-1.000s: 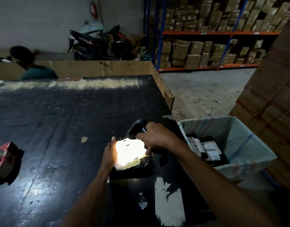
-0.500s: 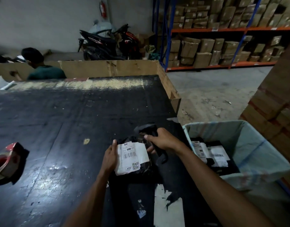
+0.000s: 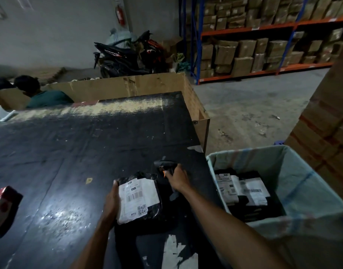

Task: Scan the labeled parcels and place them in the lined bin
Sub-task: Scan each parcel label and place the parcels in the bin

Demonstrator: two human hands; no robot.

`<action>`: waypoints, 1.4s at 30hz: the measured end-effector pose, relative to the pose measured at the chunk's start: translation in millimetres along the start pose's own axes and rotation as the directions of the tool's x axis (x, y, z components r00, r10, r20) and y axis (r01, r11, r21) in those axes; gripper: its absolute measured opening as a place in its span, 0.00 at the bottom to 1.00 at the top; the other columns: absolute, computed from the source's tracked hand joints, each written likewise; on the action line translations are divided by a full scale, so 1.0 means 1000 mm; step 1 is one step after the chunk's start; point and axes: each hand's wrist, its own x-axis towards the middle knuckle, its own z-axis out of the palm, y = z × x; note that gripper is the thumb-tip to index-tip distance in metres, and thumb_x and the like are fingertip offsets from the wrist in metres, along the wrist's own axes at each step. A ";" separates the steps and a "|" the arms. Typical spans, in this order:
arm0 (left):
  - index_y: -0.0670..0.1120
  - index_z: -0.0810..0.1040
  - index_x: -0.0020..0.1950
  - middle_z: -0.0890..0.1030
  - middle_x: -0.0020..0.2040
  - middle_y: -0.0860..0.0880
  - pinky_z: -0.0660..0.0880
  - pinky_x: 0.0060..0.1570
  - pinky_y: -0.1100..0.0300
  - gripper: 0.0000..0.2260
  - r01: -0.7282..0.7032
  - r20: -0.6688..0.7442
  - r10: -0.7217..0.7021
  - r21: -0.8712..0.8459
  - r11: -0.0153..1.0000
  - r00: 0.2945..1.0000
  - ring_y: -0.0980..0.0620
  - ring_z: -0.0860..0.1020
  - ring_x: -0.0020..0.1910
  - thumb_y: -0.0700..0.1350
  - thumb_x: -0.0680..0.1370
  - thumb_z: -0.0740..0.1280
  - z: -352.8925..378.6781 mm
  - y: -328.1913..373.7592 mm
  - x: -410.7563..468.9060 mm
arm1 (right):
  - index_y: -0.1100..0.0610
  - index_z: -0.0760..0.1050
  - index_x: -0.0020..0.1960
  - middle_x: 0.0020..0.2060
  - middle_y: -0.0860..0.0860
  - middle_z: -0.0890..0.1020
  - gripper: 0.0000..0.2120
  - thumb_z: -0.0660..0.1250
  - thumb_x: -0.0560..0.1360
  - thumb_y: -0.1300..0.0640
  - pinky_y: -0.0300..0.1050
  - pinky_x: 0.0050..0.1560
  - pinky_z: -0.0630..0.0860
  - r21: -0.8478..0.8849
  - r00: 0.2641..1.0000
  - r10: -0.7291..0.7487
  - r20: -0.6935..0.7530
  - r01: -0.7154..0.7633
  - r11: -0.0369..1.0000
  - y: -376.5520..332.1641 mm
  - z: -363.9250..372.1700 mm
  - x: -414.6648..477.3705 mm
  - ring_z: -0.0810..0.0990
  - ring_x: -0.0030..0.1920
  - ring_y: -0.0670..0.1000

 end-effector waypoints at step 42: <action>0.49 0.54 0.82 0.48 0.83 0.49 0.42 0.80 0.47 0.28 -0.483 0.410 0.396 0.870 0.103 0.822 0.50 0.44 0.82 0.59 0.84 0.45 0.358 -0.053 0.014 | 0.57 0.64 0.76 0.75 0.60 0.67 0.52 0.73 0.64 0.27 0.61 0.72 0.65 0.023 0.929 0.359 -0.092 -0.358 0.933 0.339 -0.248 0.147 0.68 0.73 0.62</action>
